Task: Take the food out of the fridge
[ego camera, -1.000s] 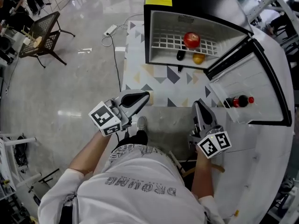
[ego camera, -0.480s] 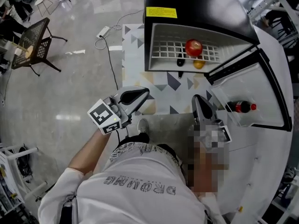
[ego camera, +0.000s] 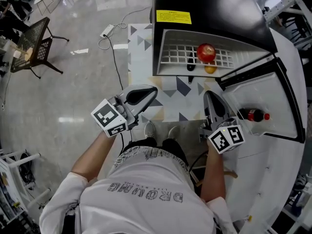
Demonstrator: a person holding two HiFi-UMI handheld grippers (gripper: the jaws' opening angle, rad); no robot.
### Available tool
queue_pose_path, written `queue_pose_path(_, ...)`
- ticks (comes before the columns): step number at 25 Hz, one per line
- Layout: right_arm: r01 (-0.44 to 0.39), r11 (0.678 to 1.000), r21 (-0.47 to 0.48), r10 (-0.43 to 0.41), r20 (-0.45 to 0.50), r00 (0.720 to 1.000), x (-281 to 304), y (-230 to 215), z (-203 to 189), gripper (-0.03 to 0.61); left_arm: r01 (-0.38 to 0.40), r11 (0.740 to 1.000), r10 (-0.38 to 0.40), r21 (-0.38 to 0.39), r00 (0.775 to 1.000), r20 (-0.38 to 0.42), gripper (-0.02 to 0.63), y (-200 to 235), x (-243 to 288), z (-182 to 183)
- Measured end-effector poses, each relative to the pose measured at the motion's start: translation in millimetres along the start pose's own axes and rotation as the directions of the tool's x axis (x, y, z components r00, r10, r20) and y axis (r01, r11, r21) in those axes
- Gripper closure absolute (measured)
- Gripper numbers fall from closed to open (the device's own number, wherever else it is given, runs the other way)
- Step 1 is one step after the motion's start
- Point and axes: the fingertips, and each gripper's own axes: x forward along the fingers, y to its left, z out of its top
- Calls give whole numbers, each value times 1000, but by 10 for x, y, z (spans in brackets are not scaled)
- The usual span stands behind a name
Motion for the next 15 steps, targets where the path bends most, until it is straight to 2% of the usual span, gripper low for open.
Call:
queue_pose_path(7, -14, 999, -36, 14, -11, 1000, 242, -193, 109, 578, -27, 1000, 27, 4, 1000, 4, 606, 111, 162, 37)
queue_pose_path(15, -44, 997, -69, 42, -33, 999, 504, -557, 216, 578, -98, 995, 98, -1, 995, -3, 606, 187, 394, -6)
